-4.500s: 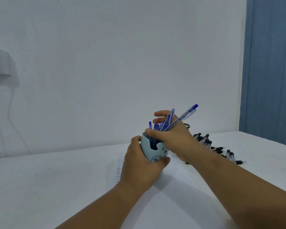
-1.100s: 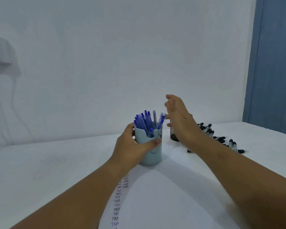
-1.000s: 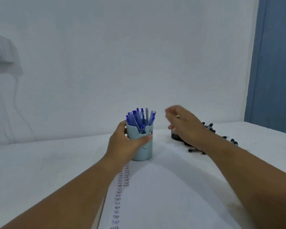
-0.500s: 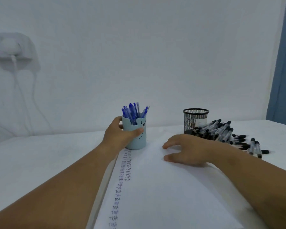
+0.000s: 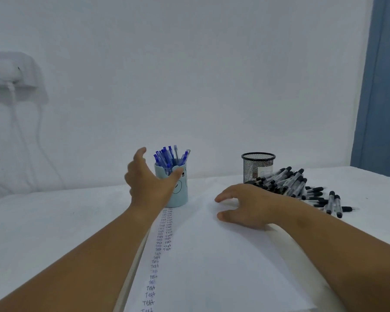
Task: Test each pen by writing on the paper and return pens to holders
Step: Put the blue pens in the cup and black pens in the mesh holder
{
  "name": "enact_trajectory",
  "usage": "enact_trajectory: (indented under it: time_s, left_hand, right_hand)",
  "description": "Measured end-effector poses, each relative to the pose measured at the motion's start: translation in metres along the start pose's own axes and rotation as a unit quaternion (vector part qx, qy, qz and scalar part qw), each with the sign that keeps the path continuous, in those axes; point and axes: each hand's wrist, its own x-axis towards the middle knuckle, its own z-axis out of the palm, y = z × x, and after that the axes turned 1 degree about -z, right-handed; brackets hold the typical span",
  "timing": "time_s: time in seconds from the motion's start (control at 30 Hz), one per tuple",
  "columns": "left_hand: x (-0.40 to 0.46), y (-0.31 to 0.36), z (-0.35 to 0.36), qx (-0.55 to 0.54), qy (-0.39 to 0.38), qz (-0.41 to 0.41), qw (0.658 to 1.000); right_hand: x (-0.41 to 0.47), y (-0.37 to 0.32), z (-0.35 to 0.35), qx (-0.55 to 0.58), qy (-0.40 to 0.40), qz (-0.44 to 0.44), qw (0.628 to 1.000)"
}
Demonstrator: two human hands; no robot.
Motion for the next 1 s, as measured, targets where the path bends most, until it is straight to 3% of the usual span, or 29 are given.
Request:
enact_trajectory:
  time_s: [0.1,0.17,0.27,0.4,0.5,0.57,0.67,0.73,0.83,1.0]
  left_hand:
    - [-0.010,0.026,0.001,-0.006,0.060,0.145,0.988]
    - [-0.018,0.044,0.007,-0.029,0.023,0.217,0.975]
    - [-0.026,0.071,0.032,-0.031,-0.094,0.251,0.963]
    - [-0.027,0.092,0.076,-0.010,-0.241,0.115,0.964]
    - [-0.020,0.102,0.116,-0.027,-0.307,0.003,0.951]
    - [-0.012,0.104,0.142,-0.060,-0.327,-0.061,0.941]
    - [-0.006,0.097,0.176,-0.100,-0.341,-0.132,0.925]
    - [-0.004,0.091,0.190,-0.123,-0.330,-0.153,0.923]
    - [-0.001,0.085,0.195,-0.147,-0.304,-0.132,0.932]
    - [0.009,0.086,0.174,-0.183,-0.242,-0.076,0.950]
  right_hand:
    - [-0.008,-0.007,-0.021,0.050,0.086,-0.029,0.995]
    - [-0.010,-0.006,-0.043,0.064,0.120,-0.038,0.990]
    - [-0.015,0.010,-0.079,0.072,0.149,-0.036,0.986]
    - [-0.026,0.052,-0.093,0.041,0.247,-0.036,0.967]
    - [-0.031,0.097,-0.082,0.050,0.350,-0.045,0.934]
    - [-0.032,0.115,-0.079,0.077,0.366,-0.029,0.927]
    - [-0.033,0.127,-0.082,0.085,0.329,0.009,0.940]
    - [-0.038,0.133,-0.094,0.061,0.260,0.048,0.962]
    - [-0.056,0.150,-0.118,0.007,0.133,0.098,0.986]
    - [-0.074,0.164,-0.130,-0.051,-0.005,0.132,0.990]
